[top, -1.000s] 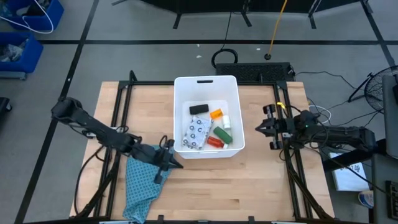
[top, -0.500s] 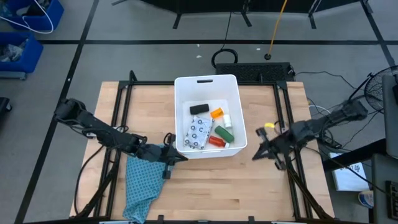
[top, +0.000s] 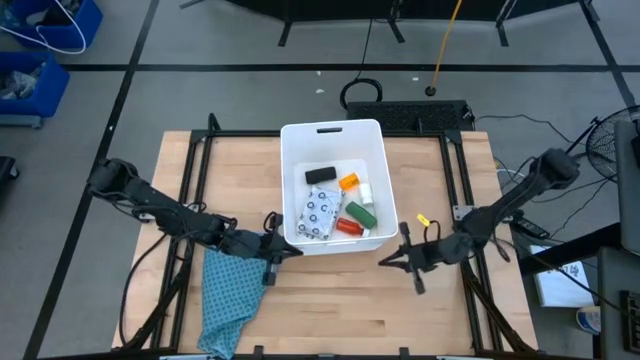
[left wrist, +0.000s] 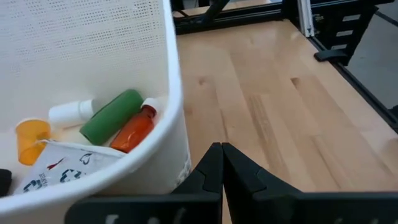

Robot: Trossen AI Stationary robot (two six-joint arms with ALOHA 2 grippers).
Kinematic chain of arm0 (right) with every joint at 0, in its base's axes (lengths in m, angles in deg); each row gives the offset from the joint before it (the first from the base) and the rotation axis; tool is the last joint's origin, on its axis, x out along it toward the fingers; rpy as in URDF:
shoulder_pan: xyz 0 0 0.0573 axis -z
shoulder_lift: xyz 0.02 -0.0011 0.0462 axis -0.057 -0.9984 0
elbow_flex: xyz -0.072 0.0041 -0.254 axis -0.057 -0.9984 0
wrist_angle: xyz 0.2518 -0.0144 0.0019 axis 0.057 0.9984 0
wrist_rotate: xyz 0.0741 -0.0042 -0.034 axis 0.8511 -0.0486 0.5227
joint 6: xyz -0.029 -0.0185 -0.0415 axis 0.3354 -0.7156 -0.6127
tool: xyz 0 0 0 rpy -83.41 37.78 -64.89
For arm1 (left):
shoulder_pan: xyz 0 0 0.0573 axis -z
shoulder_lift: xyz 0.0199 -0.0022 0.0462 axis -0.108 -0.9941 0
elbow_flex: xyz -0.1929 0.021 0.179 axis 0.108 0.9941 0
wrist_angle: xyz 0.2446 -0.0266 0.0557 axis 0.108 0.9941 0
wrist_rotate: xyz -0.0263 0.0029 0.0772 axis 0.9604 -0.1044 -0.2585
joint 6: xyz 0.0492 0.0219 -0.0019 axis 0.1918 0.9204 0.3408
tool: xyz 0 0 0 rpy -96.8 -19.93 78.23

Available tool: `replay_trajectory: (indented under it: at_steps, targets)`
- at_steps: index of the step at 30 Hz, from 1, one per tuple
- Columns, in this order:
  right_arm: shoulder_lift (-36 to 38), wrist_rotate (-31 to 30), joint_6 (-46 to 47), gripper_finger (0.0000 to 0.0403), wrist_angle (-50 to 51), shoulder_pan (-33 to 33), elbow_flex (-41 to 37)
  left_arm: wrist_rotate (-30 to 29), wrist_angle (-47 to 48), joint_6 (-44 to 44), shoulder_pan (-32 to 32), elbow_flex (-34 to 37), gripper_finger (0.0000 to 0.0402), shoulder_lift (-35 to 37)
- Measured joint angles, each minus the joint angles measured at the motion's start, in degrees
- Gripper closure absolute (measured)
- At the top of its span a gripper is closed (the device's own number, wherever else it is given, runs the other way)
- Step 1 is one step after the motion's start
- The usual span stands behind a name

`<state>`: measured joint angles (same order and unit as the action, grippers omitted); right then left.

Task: Pick & place medical supplies in basket/bin
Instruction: Adjust the white bin

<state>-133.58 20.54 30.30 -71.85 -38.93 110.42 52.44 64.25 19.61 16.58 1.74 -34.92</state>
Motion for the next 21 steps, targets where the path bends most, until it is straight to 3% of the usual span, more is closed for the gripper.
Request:
replay_trajectory:
  at_steps: [6, 21]
  targets:
    - [-4.3, -6.9, 0.0, 0.0403, -1.8, 0.3, 0.0, -1.1, 0.0, 0.1, 0.0, 0.0, 0.04, 0.0]
    - [-5.1, -6.4, -0.6, 0.0403, -2.7, 7.1, 0.0, -4.4, 3.1, -0.1, -2.2, 0.0, 0.04, 0.1]
